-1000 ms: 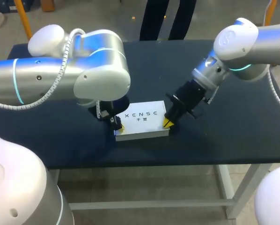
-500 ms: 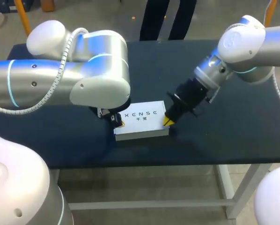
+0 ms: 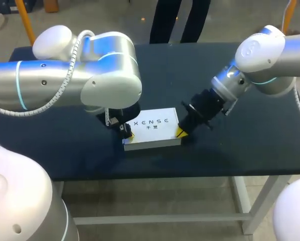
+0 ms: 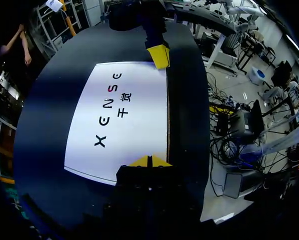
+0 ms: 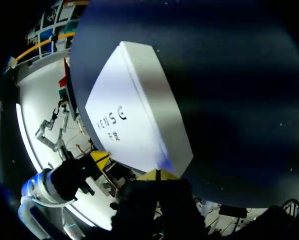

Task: Assemble the packaging by folding the flat box into shape, placing the metal phone stand inside, and closing the box properly

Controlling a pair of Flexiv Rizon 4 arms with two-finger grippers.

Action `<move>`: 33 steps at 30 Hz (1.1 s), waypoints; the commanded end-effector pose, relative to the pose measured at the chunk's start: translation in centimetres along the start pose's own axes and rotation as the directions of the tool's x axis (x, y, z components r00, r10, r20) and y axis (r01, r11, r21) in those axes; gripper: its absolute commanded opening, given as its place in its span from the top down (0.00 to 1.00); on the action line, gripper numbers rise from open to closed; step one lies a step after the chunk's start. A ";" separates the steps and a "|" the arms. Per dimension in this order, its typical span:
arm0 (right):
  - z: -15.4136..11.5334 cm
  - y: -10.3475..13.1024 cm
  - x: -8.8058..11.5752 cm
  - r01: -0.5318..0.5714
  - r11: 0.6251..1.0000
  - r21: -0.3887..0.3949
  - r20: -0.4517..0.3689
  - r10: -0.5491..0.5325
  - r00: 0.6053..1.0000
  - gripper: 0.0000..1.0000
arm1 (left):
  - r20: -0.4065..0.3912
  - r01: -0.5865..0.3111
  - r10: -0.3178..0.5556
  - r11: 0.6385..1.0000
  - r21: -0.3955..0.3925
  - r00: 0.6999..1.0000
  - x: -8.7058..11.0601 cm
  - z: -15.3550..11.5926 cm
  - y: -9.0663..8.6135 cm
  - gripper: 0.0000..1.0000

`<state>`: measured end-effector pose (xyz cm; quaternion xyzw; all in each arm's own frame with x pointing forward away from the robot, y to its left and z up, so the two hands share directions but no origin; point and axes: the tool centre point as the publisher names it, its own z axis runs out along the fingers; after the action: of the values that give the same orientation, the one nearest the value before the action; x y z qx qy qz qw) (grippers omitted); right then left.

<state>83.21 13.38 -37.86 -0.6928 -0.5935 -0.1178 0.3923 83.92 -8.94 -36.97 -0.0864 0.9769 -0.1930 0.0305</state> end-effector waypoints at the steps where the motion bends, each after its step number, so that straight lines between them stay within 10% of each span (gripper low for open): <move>1: -1.4 -1.1 0.4 0.044 0.998 -0.038 -0.011 -0.044 0.999 1.00 | 0.033 -0.001 0.002 1.000 -0.009 0.999 1.1 -1.5 -0.9 0.71; 4: -2.7 -1.7 1.2 0.093 0.991 -0.094 -0.010 -0.094 0.996 1.00 | 0.046 0.006 -0.005 1.000 -0.028 0.999 1.8 -2.6 -2.0 0.00; 15: -8.6 -2.5 1.8 0.178 0.839 -0.514 0.028 -0.191 0.981 0.51 | -0.039 0.271 -0.279 0.952 -0.140 0.960 4.9 -5.0 -5.7 0.00; 16: -9.3 -2.2 1.8 0.118 0.796 -0.593 0.004 -0.144 0.990 0.00 | -0.054 0.290 -0.304 0.941 -0.176 0.951 5.1 -5.0 -5.8 0.00; 31: -9.3 -2.2 1.8 0.118 0.796 -0.593 0.004 -0.144 0.990 0.00 | -0.025 0.363 -0.371 0.919 -0.153 0.928 5.2 -4.8 -6.1 0.00; 33: -10.0 -2.1 0.8 0.131 0.744 -0.655 -0.009 -0.181 0.983 0.00 | 0.002 0.404 -0.409 0.903 -0.147 0.913 5.8 -4.3 -6.6 0.00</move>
<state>85.09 8.14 -29.60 -0.7244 -0.5828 -0.3113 0.1966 79.42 -13.54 -30.29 -0.2551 0.9574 -0.1273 -0.0467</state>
